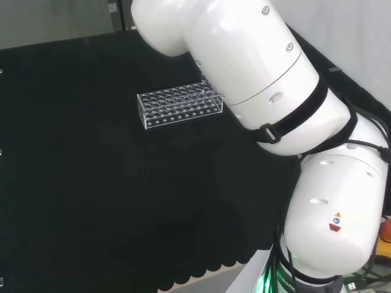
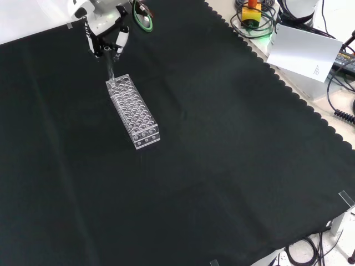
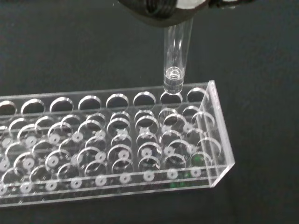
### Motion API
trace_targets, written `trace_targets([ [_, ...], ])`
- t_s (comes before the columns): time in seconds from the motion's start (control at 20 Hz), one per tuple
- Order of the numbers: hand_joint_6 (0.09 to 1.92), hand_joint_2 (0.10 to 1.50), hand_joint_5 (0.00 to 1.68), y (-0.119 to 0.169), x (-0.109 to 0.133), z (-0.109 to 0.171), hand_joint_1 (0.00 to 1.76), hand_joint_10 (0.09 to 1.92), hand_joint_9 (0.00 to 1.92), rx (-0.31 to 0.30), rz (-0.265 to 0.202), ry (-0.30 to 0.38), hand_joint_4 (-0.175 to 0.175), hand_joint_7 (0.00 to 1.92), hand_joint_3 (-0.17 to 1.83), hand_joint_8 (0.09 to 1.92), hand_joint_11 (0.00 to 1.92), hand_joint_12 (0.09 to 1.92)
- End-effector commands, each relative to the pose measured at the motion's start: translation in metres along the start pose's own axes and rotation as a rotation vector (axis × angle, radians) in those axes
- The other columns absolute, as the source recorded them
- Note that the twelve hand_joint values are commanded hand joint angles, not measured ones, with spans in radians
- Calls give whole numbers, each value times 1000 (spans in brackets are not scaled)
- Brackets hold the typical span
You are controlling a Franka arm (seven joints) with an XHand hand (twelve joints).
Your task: Put the test tube back in the rack.
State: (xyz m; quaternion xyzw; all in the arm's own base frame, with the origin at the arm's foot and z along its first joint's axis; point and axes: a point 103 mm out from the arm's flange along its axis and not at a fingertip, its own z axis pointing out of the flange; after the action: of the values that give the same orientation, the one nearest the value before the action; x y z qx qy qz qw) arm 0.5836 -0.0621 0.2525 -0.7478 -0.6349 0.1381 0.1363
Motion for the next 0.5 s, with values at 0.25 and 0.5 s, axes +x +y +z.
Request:
trace_targets([
  [0.25,560,1009,1146,0,8,10,1413,821,1177,39,-17,1,-175,1714,0,521,979,1140],
  [0.5,559,1009,1146,1,8,12,1413,821,1177,48,-19,-6,-175,1716,0,519,975,1144],
])
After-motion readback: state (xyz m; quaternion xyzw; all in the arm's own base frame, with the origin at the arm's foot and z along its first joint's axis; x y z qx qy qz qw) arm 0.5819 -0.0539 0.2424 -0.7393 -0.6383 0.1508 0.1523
